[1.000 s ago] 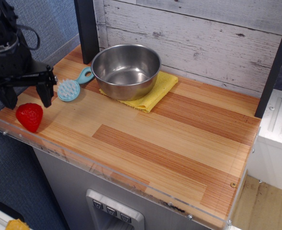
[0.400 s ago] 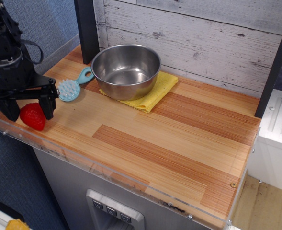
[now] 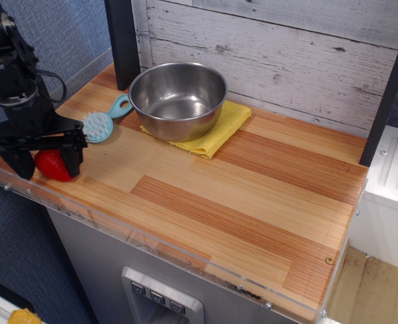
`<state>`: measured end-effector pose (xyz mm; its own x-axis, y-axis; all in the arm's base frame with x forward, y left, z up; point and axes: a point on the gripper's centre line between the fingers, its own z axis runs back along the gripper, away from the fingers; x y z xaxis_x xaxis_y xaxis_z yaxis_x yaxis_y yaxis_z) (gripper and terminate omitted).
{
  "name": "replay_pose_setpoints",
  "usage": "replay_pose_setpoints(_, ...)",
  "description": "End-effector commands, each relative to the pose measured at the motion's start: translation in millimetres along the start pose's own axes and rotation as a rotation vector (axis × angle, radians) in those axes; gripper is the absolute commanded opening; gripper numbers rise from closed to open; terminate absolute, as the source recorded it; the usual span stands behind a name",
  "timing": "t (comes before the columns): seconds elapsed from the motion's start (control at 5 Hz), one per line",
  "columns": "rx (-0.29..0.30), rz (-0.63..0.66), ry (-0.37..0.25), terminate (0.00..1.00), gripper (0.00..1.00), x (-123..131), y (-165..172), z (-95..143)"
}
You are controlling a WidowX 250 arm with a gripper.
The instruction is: Put the strawberry into the pot.
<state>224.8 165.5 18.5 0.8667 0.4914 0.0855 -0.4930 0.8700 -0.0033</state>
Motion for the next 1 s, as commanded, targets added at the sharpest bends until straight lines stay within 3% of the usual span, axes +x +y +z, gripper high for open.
replay_pose_setpoints(0.0, 0.03, -0.025, -0.034, 0.0, 0.0, 0.4, -10.3, 5.7)
replay_pose_setpoints(0.2, 0.031, -0.055, -0.061, 0.0, 0.0, 4.4, -19.4, 22.9)
replay_pose_setpoints(0.6, -0.036, -0.107, -0.121, 0.0, 0.0, 17.3, -48.3, 91.3)
replay_pose_setpoints(0.8, -0.082, -0.137, -0.169, 0.0, 0.0, 48.0, -69.9, 115.5)
